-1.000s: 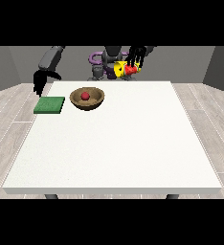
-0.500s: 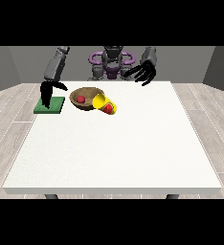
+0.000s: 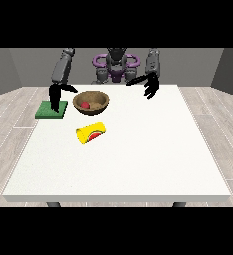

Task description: Pick the cup and pour the ball into the bowl, then pick the bowl and place it on the pad

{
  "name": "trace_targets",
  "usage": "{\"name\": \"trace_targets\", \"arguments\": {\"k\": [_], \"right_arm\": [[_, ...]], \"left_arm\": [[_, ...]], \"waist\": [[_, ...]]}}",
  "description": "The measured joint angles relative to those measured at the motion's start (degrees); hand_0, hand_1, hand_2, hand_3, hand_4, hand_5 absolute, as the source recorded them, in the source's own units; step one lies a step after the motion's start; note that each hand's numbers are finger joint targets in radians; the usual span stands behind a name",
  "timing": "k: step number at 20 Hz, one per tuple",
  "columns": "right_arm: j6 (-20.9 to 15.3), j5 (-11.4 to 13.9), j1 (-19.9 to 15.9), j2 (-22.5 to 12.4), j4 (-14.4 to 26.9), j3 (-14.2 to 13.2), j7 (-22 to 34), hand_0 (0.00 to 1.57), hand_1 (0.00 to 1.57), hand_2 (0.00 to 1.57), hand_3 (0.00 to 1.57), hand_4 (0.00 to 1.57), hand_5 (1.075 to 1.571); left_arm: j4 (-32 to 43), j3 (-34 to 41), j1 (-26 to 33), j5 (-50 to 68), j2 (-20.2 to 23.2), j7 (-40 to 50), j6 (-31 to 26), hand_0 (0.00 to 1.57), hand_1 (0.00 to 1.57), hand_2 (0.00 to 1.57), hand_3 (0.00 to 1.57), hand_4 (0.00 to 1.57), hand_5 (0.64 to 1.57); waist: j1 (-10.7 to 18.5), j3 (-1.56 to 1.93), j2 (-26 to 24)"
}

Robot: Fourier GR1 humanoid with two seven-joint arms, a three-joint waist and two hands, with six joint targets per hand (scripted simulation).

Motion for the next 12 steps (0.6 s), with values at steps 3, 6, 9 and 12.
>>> {"name": "trace_targets", "arguments": {"k": [3, 6, 9, 12], "right_arm": [[-0.3, 0.9, 1.1, 1.3, 0.4, 1.4, -0.4, 0.0, 0.0, 0.0, 0.0, 0.08, 1.543], [0.3, 0.9, 1.5, 1.6, 2.4, 1.3, -2.3, 0.0, 0.0, 0.0, 0.0, 0.21, 1.546], [0.2, 0.8, 1.8, 2.1, 4.2, 0.8, -5.6, 0.0, 0.0, 0.0, 0.0, 0.26, 1.549], [0.9, 0.5, 2.0, 1.4, 6.0, -0.2, -8.7, 0.0, 0.0, 0.0, 0.0, 0.14, 1.53]], "left_arm": [[1.4, 1.2, 0.3, 1.5, 0.5, -1.4, -0.6, 0.0, 0.0, 0.0, 0.0, 0.0, 1.533], [1.3, 1.0, 0.4, 1.9, 0.2, -1.3, -0.6, 0.0, 0.0, 0.0, 0.0, 0.0, 1.547], [-0.3, -0.6, 0.3, 1.9, -0.3, -0.4, -0.4, 0.0, 0.0, 0.0, 0.0, 0.0, 1.554], [-2.8, -1.9, -0.2, 1.9, -0.5, 1.0, -1.5, 0.0, 0.0, 0.0, 0.0, 0.0, 1.556]], "waist": [[-1.0, 0.04, -1.0], [-0.8, 0.06, -0.9], [0.3, -0.28, -0.6], [2.0, -0.71, 0.0]]}}
